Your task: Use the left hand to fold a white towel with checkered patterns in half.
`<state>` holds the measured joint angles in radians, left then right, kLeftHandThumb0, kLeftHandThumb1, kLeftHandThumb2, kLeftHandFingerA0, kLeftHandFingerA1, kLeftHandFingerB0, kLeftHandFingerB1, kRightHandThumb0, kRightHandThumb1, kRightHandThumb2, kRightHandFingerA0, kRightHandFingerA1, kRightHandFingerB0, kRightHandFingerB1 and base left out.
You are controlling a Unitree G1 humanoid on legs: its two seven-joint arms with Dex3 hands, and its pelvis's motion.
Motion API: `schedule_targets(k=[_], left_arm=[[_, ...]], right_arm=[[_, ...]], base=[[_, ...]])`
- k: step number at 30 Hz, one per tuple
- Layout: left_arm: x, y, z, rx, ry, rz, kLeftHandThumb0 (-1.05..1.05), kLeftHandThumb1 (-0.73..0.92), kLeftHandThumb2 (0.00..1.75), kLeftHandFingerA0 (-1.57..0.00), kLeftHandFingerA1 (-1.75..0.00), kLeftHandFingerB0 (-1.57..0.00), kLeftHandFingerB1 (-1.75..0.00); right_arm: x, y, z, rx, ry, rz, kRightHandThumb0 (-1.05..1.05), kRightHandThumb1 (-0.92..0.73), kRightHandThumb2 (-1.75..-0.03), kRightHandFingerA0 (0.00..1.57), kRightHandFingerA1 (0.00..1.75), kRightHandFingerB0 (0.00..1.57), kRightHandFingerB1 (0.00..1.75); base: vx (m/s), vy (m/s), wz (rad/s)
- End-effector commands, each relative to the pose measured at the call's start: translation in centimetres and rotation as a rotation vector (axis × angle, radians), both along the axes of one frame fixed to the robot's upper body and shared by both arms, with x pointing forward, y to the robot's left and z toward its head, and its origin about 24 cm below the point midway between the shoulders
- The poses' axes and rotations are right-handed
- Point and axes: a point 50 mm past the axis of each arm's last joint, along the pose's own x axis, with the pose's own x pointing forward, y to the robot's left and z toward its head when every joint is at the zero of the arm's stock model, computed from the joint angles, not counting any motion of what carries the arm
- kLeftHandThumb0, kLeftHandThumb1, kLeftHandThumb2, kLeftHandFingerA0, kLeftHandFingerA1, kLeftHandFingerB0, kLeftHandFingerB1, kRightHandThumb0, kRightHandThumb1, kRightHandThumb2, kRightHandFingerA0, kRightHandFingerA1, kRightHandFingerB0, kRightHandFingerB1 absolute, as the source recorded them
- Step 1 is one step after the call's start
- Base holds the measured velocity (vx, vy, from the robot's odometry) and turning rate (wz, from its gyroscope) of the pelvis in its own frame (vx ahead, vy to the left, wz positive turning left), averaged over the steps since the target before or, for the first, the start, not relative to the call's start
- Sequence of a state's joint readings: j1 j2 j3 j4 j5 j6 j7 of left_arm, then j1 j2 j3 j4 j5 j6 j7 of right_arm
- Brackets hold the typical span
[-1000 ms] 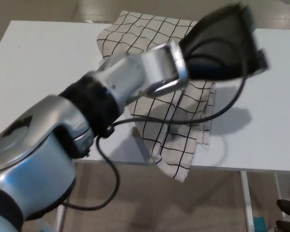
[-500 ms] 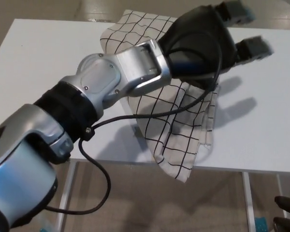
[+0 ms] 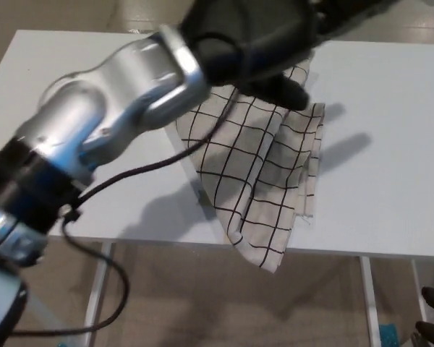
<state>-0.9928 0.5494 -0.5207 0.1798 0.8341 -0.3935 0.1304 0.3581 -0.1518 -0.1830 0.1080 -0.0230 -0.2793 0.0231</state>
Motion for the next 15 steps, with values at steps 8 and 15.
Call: schedule_targets(k=[8, 15], left_arm=[[-13.9, 16.4, -3.2, -0.493, 0.952, -0.233, -0.78, 0.53, 0.84, -0.14, -0.4, -0.26, -0.41], [-14.8, 16.7, -9.2, -0.538, 1.214, -0.292, -0.79, 0.66, 0.61, -0.44, -0.38, -0.48, -0.36]], right_arm=[[0.0, -4.8, 2.3, 0.043, -0.045, -0.109, -0.6, -0.59, -0.63, 0.37, 0.57, 0.36, 0.46], [-0.8, -4.1, 2.2, 0.066, -0.049, -0.114, -0.55, -0.48, -0.91, 0.39, 0.64, 0.29, 0.54]], base=[[0.0, 0.0, 0.0], [0.0, 0.0, 0.0]])
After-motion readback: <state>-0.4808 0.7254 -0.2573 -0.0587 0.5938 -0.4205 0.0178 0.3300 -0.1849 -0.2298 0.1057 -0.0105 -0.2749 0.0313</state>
